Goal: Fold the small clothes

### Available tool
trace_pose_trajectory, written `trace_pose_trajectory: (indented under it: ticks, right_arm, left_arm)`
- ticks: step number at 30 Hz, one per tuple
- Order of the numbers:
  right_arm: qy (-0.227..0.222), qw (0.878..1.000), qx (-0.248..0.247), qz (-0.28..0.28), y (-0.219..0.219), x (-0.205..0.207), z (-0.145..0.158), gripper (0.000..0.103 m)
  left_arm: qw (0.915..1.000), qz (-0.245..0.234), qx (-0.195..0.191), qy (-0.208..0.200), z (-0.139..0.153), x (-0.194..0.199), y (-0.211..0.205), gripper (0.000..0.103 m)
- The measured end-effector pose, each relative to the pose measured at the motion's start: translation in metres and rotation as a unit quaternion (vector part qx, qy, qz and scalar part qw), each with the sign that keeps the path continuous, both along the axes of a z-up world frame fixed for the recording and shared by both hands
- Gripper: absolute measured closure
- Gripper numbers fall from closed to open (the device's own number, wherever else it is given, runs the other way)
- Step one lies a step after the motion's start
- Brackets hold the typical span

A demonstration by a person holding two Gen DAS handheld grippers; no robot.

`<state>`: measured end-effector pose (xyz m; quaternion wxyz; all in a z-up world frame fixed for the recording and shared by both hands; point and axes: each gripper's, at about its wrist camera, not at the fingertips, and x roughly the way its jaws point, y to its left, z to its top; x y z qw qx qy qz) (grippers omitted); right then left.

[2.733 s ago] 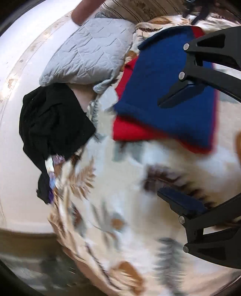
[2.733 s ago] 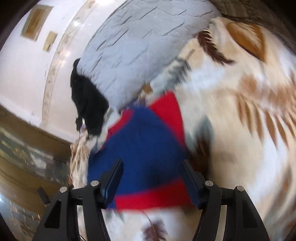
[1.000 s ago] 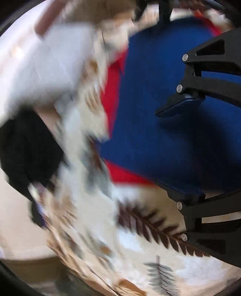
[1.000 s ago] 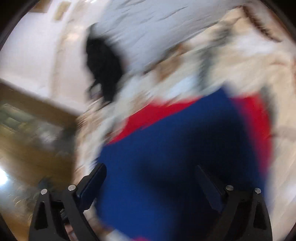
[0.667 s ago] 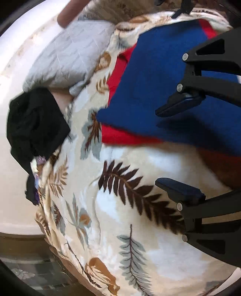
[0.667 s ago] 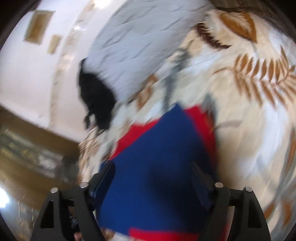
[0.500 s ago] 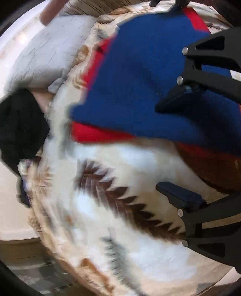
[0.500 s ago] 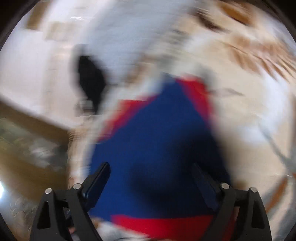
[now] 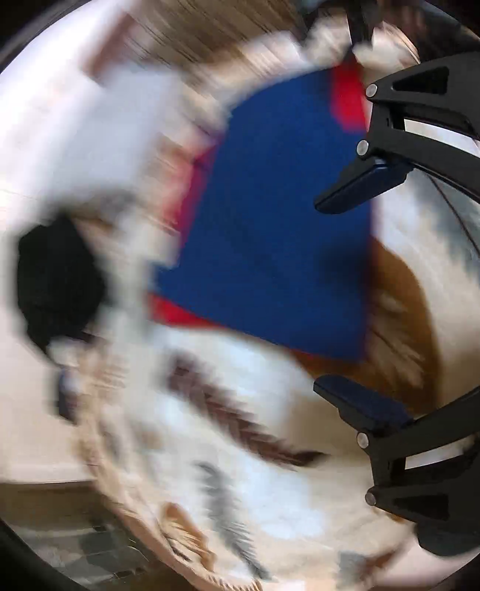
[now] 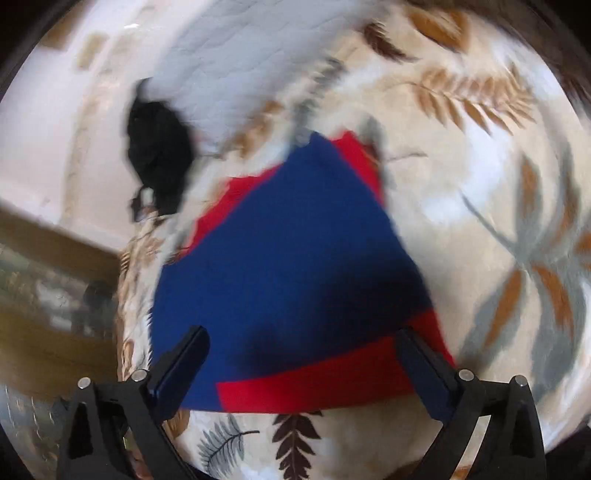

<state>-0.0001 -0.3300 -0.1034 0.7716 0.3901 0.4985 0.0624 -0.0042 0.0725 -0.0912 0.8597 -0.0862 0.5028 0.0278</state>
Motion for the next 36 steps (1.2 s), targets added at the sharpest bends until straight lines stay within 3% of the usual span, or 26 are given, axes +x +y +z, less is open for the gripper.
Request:
trace_pose_trajectory:
  ticks: [1, 3, 6, 8, 14, 21, 28, 36]
  right_arm:
    - [-0.025, 1.0, 0.011, 0.002, 0.004, -0.019, 0.006, 0.001]
    - [-0.079, 0.996, -0.014, 0.038, 0.022, -0.071, 0.016, 0.001]
    - [-0.086, 0.995, -0.035, 0.044, 0.037, -0.117, 0.002, 0.001]
    - [-0.083, 0.996, -0.027, 0.036, 0.035, -0.122, -0.005, 0.001]
    - [-0.085, 0.996, -0.026, 0.029, 0.031, -0.121, 0.0, 0.001]
    - [-0.071, 0.997, 0.026, 0.003, 0.024, -0.101, -0.01, 0.001]
    - [-0.053, 0.994, 0.072, -0.058, -0.006, -0.052, -0.026, 0.0]
    - [-0.058, 0.993, 0.067, -0.074, -0.016, -0.028, -0.023, 0.0]
  left_arm:
    - [0.9997, 0.006, -0.025, 0.002, -0.005, -0.01, 0.004, 0.024]
    - [0.9976, 0.007, -0.056, -0.042, 0.001, -0.037, 0.009, 0.022]
    - [0.9975, -0.007, -0.026, -0.065, 0.004, -0.07, 0.002, 0.022]
    - [0.9964, -0.02, -0.02, -0.08, 0.008, -0.078, 0.0, 0.022]
    - [0.9951, -0.044, -0.003, -0.089, 0.011, -0.082, -0.013, 0.022]
    - [0.9935, -0.058, 0.018, -0.096, 0.014, -0.085, -0.023, 0.022]
    - [0.9923, -0.062, 0.055, -0.092, 0.019, -0.042, -0.041, 0.022]
    - [0.9939, -0.044, 0.068, -0.076, 0.015, -0.004, -0.05, 0.022]
